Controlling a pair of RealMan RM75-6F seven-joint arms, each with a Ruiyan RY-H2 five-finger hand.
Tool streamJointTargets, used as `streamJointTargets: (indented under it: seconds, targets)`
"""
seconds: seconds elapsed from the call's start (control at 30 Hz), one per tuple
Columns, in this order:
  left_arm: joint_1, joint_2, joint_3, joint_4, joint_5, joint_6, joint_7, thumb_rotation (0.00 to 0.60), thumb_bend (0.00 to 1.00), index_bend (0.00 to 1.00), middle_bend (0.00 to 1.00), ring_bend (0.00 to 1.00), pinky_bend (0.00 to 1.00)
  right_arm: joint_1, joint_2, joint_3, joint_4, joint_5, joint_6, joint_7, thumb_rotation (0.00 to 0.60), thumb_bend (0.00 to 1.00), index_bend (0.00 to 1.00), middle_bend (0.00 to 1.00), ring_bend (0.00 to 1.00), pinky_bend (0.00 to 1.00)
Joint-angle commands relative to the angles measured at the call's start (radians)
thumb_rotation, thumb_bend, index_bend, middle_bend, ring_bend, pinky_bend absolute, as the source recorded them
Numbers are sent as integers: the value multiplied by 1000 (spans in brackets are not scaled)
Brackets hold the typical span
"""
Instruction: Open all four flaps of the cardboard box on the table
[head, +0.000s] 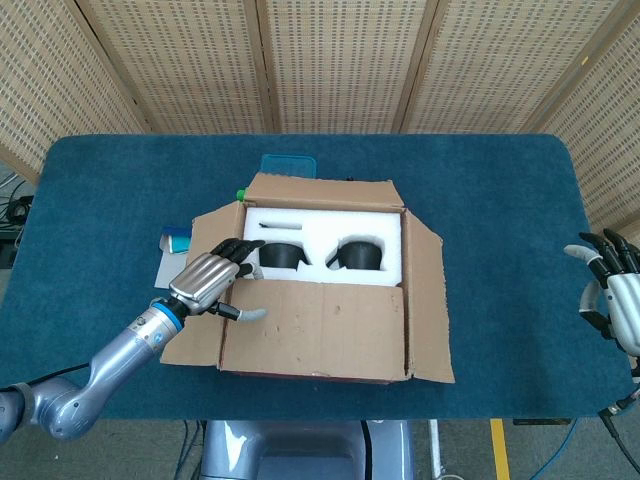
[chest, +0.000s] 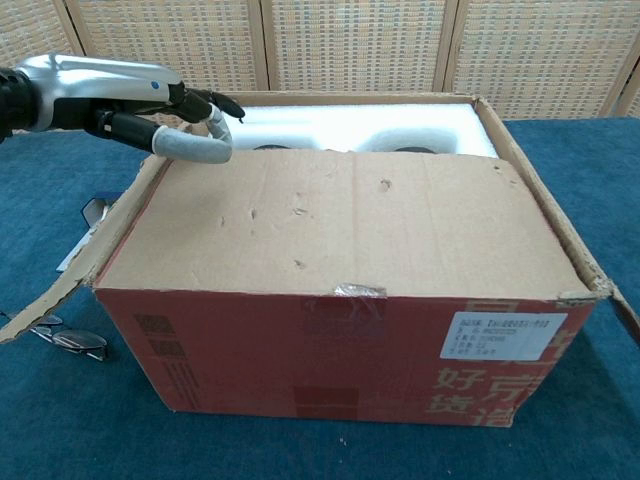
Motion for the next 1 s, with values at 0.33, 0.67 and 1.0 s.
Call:
streamJointTargets:
  seconds: [0.33, 0.67, 1.0]
  targets:
    - [63, 172, -57, -85, 121, -62, -276, 163, 171, 380, 0, 0, 0, 8, -4, 5, -4, 5, -10, -7, 600, 878, 223, 142, 0, 115]
    - [124, 293, -80, -125, 302, -99, -532, 161, 166, 380, 0, 0, 0, 14, -3, 7, -14, 7, -15, -22, 600, 878, 223, 142, 0, 115]
    - [143, 387, -73, -144, 504, -113, -843, 147, 164, 381, 0, 0, 0, 17, -1, 9, -32, 10, -17, -45, 600, 878, 223, 142, 0, 115]
